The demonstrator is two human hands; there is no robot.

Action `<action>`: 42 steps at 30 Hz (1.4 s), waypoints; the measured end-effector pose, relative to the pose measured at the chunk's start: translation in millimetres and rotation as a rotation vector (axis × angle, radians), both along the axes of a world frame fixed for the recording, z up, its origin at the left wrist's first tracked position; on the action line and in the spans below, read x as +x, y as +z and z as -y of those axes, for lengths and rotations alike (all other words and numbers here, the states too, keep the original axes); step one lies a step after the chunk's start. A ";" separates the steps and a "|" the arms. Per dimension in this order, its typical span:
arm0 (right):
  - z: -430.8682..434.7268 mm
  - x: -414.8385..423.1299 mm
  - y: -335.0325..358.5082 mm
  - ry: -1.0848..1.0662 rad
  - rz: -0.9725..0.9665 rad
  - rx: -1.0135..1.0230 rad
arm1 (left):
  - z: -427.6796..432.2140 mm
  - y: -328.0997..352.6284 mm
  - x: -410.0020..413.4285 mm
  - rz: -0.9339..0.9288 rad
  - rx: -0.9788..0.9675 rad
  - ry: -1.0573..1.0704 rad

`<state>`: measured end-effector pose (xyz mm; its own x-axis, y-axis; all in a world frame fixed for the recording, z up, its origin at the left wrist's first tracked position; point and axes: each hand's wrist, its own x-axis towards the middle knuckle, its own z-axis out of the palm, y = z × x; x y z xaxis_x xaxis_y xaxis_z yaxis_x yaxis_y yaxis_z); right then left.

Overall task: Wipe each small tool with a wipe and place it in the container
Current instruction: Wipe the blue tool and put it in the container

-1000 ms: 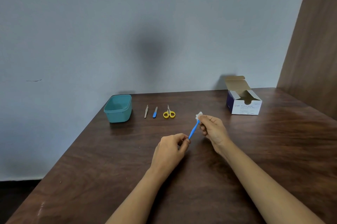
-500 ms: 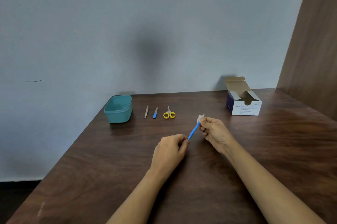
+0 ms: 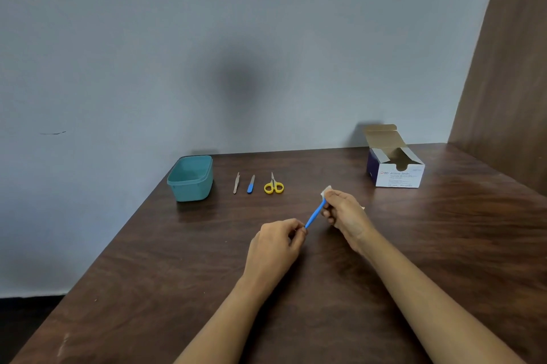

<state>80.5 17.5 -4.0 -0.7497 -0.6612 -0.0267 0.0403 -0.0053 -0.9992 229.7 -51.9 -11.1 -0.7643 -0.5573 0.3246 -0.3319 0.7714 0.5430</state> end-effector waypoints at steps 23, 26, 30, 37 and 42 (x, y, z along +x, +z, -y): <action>-5.7 3.9 5.0 -0.011 -0.190 0.076 | 2.3 1.3 3.7 -0.002 -0.022 0.023; -5.9 1.4 3.2 -0.011 -0.121 0.035 | 3.5 1.2 3.5 -0.010 -0.030 0.026; -5.1 -1.6 1.3 -0.008 -0.024 0.001 | 3.2 0.6 3.3 -0.015 -0.029 0.026; -5.8 0.4 2.5 0.014 0.004 -0.047 | 2.5 0.0 2.6 -0.027 -0.032 0.030; -4.4 1.7 2.7 -0.044 -0.018 -0.096 | 3.1 0.3 1.0 -0.028 -0.038 0.018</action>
<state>82.2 21.9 -1.3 -0.7778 -0.6266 0.0485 0.0202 -0.1020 -0.9946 230.7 -55.0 -10.8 -0.7444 -0.5580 0.3668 -0.3312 0.7855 0.5228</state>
